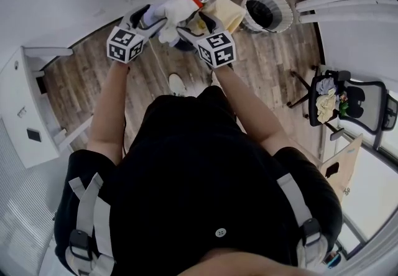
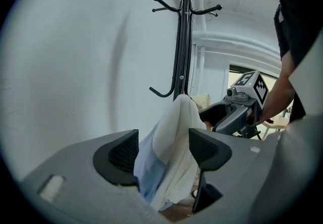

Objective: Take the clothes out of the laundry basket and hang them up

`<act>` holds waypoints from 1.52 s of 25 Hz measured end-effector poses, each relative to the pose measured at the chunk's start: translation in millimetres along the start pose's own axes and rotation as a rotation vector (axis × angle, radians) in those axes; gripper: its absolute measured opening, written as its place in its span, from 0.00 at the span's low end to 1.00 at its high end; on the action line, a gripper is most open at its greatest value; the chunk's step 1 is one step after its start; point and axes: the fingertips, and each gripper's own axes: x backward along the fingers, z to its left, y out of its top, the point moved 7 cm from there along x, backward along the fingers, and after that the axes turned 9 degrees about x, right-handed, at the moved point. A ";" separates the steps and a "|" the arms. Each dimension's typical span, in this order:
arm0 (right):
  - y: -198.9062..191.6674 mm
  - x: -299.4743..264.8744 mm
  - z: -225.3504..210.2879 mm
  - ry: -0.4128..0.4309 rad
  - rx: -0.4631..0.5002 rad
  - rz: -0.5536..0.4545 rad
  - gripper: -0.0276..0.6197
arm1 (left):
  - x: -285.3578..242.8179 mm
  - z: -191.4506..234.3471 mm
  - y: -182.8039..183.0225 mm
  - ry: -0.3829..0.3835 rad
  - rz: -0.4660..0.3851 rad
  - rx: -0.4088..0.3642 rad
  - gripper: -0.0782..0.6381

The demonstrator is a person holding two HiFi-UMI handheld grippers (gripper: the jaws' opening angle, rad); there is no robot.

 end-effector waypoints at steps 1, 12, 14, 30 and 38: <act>1.7 1.4 2.3 0.000 0.005 -0.004 0.64 | 3.3 0.2 1.6 0.000 -0.010 0.000 0.56; 75.3 102.5 -18.8 0.067 0.140 -0.279 0.63 | 35.5 -89.2 80.8 0.079 -0.231 -0.068 0.57; 91.4 131.5 -27.7 0.108 0.165 -0.345 0.57 | 39.1 -119.7 92.8 0.095 -0.268 -0.075 0.57; 70.9 324.3 -88.6 0.352 0.273 -0.514 0.19 | 16.9 -353.7 121.7 0.285 -0.503 -0.060 0.26; 41.3 356.5 -80.2 0.412 0.309 -0.550 0.04 | 4.0 -411.3 100.9 0.353 -0.498 -0.080 0.11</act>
